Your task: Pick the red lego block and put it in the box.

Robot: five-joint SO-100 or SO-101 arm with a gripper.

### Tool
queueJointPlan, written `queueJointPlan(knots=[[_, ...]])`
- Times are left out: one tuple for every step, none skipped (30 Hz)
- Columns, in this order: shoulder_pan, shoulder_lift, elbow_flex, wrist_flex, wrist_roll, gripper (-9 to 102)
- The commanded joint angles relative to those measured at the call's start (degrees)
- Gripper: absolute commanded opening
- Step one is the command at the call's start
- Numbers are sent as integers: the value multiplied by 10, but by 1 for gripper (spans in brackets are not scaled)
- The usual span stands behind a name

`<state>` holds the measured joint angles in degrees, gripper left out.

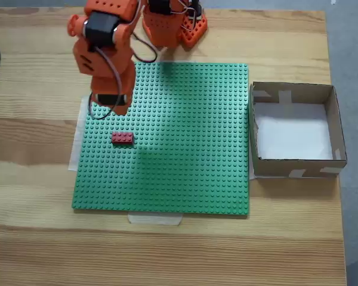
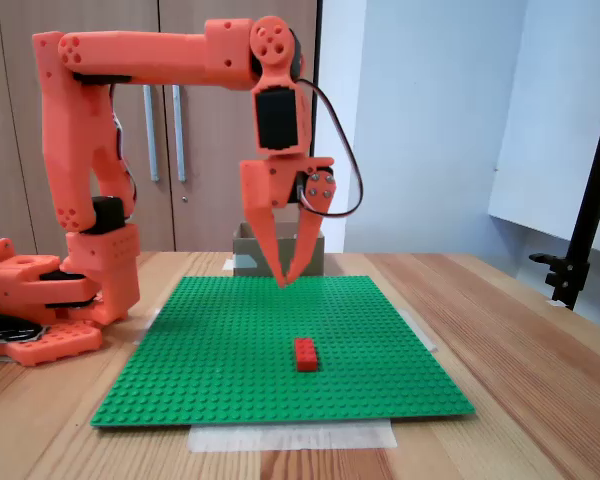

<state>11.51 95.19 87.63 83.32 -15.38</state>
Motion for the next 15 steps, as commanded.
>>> queueJointPlan(knots=[[-6, -14, -38, 0, -14, 4], [-8, -18, -40, 0, -19, 4], [-8, -21, -41, -1, -25, 5], [-8, -25, -40, -3, -27, 5], [-8, -27, -39, -4, -25, 5], [-7, -30, -38, -6, -21, 6], [-7, -33, -34, -8, -20, 7], [-8, -35, -31, -10, -20, 7], [-9, -37, -27, -11, -19, 10], [-10, -38, -21, -14, -20, 13], [-10, -38, -12, -18, -22, 13], [-10, -39, -2, -23, -25, 14], [-10, -39, 11, -27, -30, 15], [-10, -39, 21, -34, -36, 16], [-7, -39, 32, -41, -40, 16]])
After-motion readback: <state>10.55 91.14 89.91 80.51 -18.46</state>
